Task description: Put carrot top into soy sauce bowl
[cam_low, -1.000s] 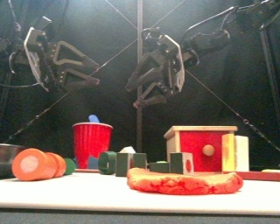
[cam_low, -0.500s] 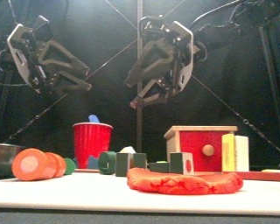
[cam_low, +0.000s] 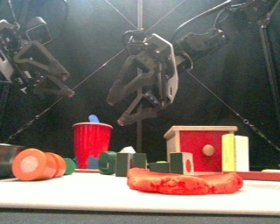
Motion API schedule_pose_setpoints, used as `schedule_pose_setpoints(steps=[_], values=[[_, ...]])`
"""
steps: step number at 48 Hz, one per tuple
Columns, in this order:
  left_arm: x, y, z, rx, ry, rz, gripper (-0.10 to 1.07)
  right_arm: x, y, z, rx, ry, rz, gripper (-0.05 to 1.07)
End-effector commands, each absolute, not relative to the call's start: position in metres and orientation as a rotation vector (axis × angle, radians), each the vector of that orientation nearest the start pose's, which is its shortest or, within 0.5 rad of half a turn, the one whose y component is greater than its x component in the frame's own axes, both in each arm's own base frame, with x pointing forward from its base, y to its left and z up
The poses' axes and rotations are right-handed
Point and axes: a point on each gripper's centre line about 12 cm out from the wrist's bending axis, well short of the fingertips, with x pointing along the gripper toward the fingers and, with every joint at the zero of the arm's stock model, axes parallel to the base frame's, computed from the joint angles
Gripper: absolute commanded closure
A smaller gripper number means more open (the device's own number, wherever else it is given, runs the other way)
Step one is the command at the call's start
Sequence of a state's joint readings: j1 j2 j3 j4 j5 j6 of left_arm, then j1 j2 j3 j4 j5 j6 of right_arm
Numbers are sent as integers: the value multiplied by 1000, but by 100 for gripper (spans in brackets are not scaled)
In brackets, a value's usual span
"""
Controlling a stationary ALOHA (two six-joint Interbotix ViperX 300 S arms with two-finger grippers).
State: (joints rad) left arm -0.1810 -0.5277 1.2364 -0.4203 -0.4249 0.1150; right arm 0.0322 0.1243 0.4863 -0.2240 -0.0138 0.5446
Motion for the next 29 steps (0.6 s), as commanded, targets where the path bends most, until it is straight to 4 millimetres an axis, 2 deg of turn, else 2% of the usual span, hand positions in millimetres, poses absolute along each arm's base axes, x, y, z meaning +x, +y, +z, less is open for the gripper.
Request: schedule_pose_setpoints(steps=[1,5,11,22,29], values=[[239,-28,184,-233,386,3,9,456,15,217,309,498,-47,0],[244,-29,185,-299,446,18,9,454,14,215,312,505,-51,0],[254,-25,192,-493,509,80,9,452,15,216,316,508,-52,0],[250,-12,185,-811,540,221,9,443,16,218,304,564,-71,0],[253,-9,184,-895,529,268,9,439,15,217,302,589,-83,0]])
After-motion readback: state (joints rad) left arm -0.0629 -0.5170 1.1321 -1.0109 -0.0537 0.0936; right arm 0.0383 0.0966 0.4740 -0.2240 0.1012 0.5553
